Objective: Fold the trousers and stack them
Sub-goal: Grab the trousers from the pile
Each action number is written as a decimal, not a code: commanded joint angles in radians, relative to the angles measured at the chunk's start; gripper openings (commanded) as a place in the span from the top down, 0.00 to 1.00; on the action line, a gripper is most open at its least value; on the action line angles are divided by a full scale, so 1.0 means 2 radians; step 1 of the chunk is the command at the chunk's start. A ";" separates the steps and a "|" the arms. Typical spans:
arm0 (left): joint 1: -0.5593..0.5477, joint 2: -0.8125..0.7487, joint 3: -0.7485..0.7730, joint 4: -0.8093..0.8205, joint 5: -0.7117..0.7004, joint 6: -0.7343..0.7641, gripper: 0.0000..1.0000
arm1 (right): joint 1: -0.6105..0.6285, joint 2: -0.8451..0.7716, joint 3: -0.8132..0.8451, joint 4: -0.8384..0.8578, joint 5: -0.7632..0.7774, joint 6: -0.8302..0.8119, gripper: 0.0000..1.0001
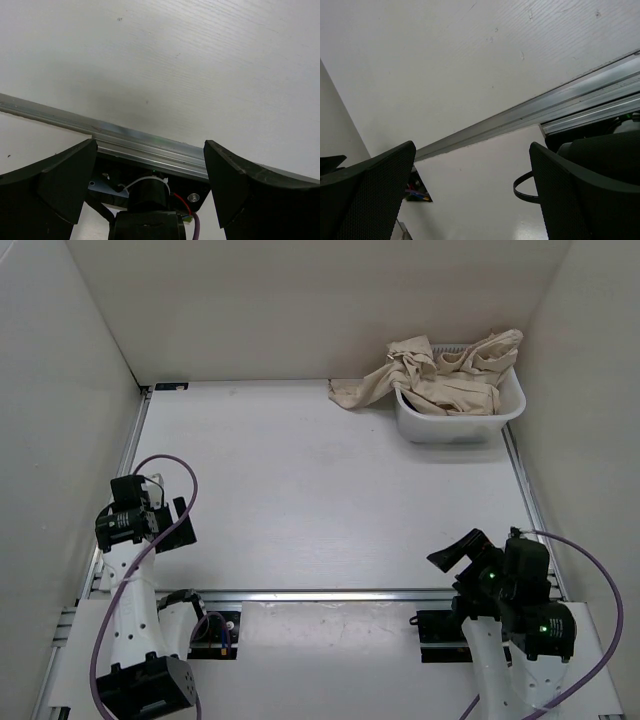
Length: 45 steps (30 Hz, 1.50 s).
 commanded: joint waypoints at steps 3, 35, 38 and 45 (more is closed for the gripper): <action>0.003 0.001 0.011 0.019 0.013 0.000 0.00 | 0.001 0.054 0.051 -0.040 0.007 -0.060 0.01; 0.003 0.256 0.026 0.122 -0.051 0.000 0.00 | -0.044 1.175 0.845 0.536 0.299 -0.110 0.04; 0.003 0.284 0.037 0.131 -0.056 0.000 0.00 | -0.044 1.185 0.845 0.546 0.282 -0.110 0.49; 0.003 0.303 0.054 0.131 -0.056 0.000 0.00 | -0.033 1.073 0.765 0.575 0.279 -0.166 1.00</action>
